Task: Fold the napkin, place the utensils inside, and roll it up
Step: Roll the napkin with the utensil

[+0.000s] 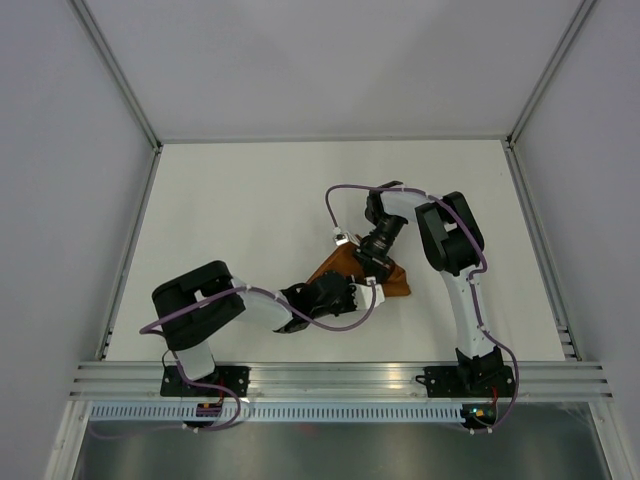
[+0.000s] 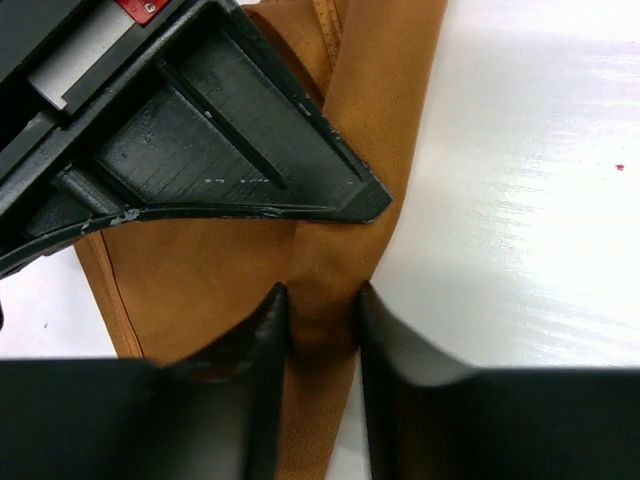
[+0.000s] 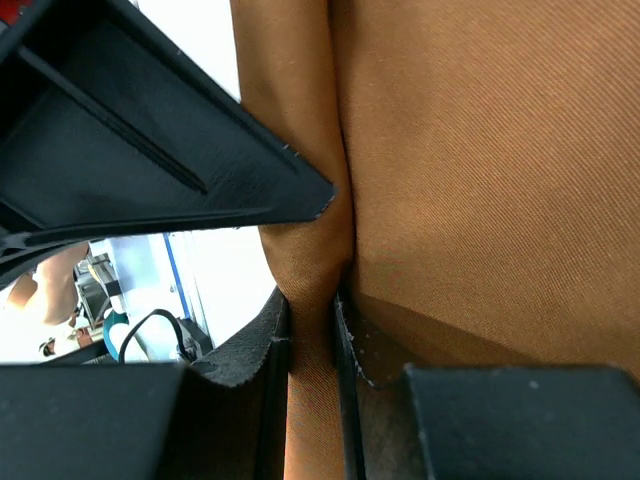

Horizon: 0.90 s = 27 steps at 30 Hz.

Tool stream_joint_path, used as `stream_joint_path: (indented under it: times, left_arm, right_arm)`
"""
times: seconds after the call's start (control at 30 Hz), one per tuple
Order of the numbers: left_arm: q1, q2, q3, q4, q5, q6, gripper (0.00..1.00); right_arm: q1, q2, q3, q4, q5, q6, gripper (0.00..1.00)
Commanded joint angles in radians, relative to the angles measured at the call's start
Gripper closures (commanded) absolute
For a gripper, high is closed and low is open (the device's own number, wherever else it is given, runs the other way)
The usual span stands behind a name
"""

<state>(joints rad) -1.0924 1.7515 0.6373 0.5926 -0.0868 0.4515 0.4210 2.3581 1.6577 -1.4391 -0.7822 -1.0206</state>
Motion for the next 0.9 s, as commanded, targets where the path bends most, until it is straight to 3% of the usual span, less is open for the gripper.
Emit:
stream_joint_path:
  times: [0.0, 0.07, 0.17, 0.2, 0.4, 0.63, 0.87]
  left_arm:
    - [0.023, 0.034, 0.027, -0.083, 0.041, 0.021, 0.74]
    - [0.032, 0.040, 0.038, -0.109, 0.073, 0.013, 0.80]
    - [0.042, 0.051, 0.062, -0.161, 0.128, 0.001, 0.92]
    - [0.048, 0.051, 0.067, -0.171, 0.159, -0.002, 0.98]
    - [0.095, 0.062, 0.096, -0.252, 0.318, -0.048, 0.98]
    - [0.181, 0.100, 0.175, -0.367, 0.525, -0.138, 0.98]
    - [0.258, 0.170, 0.242, -0.431, 0.703, -0.218, 0.98]
  right_arm:
    - [-0.008, 0.069, -0.004, 0.178, 0.146, -0.062, 1.00]
    - [-0.008, 0.069, -0.004, 0.178, 0.143, -0.064, 0.99]
    - [-0.008, 0.061, -0.004, 0.172, 0.132, -0.062, 0.86]
    - [-0.008, 0.050, -0.006, 0.171, 0.126, -0.062, 0.76]
    - [-0.021, -0.072, -0.004, 0.163, 0.087, -0.039, 0.55]
    - [-0.091, -0.250, -0.015, 0.245, 0.046, 0.074, 0.51]
    - [-0.203, -0.582, -0.264, 0.622, 0.073, 0.220, 0.52]
